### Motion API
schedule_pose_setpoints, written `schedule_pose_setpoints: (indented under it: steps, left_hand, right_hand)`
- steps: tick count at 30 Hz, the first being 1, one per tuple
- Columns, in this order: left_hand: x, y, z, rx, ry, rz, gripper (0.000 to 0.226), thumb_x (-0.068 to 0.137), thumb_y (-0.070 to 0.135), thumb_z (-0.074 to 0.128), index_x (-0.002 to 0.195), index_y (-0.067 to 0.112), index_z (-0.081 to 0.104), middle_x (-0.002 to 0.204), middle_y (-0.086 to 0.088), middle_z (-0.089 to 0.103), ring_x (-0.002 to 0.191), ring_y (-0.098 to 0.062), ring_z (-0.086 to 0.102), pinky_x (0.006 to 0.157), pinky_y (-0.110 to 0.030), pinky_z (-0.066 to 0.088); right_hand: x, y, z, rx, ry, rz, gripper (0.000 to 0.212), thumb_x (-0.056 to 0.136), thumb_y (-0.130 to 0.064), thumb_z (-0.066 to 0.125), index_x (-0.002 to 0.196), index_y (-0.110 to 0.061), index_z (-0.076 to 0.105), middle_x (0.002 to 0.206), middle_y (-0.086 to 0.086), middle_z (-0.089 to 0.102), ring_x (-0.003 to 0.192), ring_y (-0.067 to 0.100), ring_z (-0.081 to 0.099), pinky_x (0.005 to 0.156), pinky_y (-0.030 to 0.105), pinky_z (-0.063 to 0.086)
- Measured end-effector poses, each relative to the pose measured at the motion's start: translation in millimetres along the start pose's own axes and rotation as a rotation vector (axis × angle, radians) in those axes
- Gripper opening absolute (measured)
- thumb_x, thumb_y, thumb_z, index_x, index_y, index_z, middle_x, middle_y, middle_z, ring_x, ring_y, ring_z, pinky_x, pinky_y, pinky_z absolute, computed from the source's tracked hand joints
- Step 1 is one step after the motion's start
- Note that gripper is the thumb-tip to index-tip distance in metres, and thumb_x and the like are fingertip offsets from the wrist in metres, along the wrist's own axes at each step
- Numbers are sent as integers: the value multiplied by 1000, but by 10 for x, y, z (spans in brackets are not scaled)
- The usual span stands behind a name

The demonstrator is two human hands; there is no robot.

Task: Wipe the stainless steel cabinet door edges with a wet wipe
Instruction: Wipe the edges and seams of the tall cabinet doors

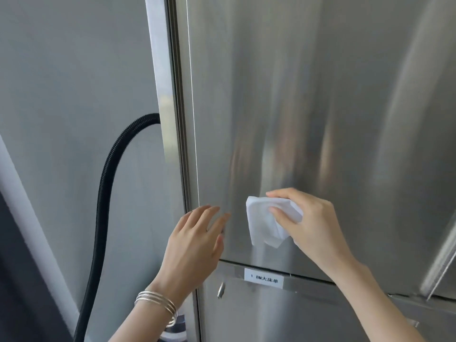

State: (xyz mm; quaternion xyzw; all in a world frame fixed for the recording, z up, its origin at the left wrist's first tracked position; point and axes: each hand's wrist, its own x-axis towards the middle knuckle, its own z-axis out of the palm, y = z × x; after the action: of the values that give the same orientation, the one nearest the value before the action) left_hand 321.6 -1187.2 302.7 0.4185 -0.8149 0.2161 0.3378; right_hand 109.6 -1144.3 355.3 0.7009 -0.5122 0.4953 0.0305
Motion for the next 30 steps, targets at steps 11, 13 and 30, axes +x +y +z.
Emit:
schedule_pose_setpoints:
  steps: [11, 13, 30]
  left_hand:
    - [845, -842, -20, 80, 137, 74, 47, 67, 8, 82, 113, 12, 71, 117, -8, 67, 111, -29, 64, 88, -38, 53]
    - [1009, -991, -70, 76, 177, 106, 47, 67, 7, 80, 113, 11, 70, 118, -10, 66, 114, -30, 62, 90, -39, 52]
    - [2343, -2193, -802, 27, 497, 301, 48, 79, 20, 71, 123, 2, 62, 138, -15, 54, 131, -32, 49, 101, -40, 43]
  right_hand:
    - [1165, -256, 371, -6, 130, -245, 22, 79, 0, 70, 97, -14, 70, 92, -10, 66, 84, 6, 58, 75, 11, 42]
    - [1339, -349, 422, -25, 170, -279, 26, 79, -1, 71, 101, -15, 69, 95, -9, 66, 86, 4, 57, 78, 7, 40]
    - [2838, -1246, 616, -230, 593, -450, 7, 78, -1, 70, 81, -6, 67, 87, -3, 50, 79, 2, 50, 72, 8, 38]
